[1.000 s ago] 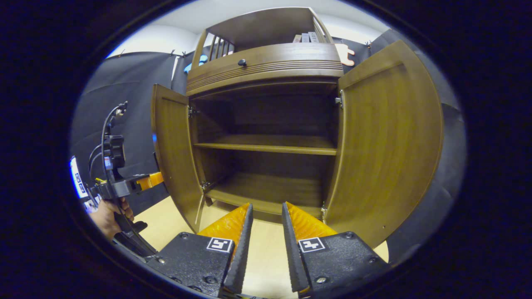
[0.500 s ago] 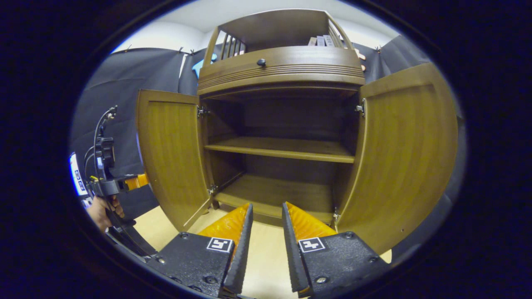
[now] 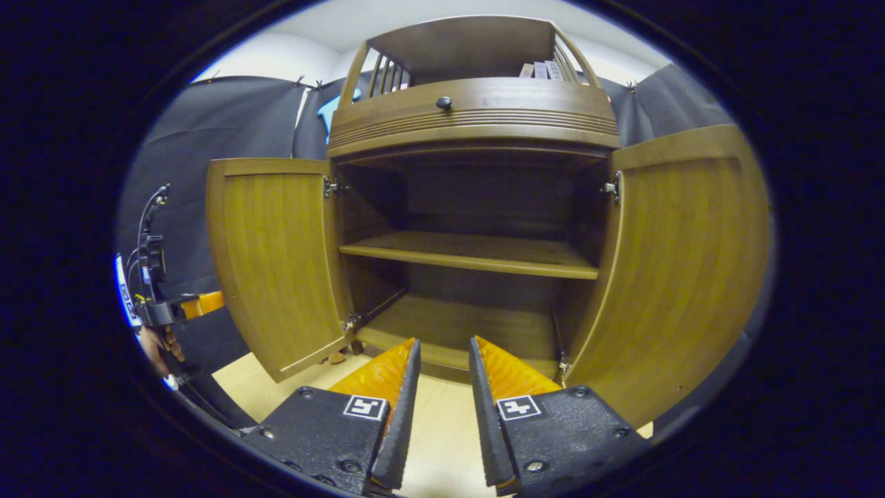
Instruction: Open the right door of the double-door shoe cabinet with the right hand, and open the left door with the left hand.
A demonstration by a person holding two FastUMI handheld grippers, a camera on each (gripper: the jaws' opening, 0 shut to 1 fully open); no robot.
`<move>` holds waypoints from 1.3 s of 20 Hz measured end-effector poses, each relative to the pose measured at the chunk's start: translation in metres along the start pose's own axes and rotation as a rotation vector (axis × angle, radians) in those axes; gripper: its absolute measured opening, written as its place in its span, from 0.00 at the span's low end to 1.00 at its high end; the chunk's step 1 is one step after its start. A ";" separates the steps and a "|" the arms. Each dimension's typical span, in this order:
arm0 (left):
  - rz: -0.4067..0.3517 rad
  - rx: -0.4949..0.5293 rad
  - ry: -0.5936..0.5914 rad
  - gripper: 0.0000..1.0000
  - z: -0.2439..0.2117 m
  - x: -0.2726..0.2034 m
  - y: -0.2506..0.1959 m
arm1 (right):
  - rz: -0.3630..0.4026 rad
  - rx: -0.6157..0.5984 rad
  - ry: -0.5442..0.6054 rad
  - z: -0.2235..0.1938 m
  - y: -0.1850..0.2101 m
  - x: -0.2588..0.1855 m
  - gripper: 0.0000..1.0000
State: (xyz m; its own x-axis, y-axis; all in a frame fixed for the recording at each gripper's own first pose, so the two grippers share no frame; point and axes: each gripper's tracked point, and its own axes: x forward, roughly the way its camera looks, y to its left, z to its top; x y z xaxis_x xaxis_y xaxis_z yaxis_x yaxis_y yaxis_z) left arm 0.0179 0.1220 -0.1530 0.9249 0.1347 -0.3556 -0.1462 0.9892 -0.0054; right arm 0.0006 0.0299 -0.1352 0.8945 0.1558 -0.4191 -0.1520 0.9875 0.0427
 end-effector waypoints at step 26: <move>-0.370 0.086 -0.272 1.00 0.101 -0.074 -0.207 | -0.092 0.008 -0.306 0.085 -0.046 -0.064 0.80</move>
State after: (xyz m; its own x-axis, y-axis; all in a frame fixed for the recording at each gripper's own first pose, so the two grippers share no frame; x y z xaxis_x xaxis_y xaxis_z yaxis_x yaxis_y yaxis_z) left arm 0.0150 -0.0873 -0.0315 0.9694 -0.2297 -0.0865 0.2302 0.9731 -0.0045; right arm -0.0138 -0.0234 -0.0333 0.9895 0.0647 -0.1294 -0.0620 0.9978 0.0249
